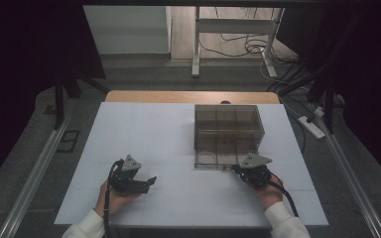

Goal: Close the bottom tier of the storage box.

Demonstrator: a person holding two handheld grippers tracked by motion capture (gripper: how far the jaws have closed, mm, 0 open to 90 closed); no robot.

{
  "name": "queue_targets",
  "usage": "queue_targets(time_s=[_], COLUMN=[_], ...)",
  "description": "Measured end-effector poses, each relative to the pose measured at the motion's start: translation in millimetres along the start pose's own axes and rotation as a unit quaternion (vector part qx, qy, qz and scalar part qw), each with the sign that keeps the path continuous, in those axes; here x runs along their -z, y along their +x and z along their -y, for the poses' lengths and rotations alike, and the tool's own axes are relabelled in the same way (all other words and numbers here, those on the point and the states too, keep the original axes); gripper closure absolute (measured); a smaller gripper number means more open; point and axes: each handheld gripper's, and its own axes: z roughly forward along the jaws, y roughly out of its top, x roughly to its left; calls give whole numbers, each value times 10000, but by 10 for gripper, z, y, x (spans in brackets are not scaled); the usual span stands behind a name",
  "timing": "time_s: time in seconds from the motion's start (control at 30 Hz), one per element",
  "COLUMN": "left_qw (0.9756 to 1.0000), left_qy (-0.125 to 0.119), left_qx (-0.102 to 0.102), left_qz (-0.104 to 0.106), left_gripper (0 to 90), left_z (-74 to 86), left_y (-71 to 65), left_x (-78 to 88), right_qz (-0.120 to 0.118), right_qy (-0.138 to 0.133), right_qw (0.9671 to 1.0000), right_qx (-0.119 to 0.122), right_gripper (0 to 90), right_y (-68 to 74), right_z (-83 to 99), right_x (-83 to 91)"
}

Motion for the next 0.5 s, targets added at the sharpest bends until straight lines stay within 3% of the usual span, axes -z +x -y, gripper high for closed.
queue_targets(time_s=[0.5], left_qw=[10000], left_qy=[7], left_qx=[-4], left_qz=[-5], left_gripper=[220], left_z=[2], left_y=[-1], left_x=[-8], right_qz=[110], right_qy=[46], right_qw=[9999], right_qx=[49], right_gripper=[889], right_y=[-16], right_z=[-9], right_x=[-36])
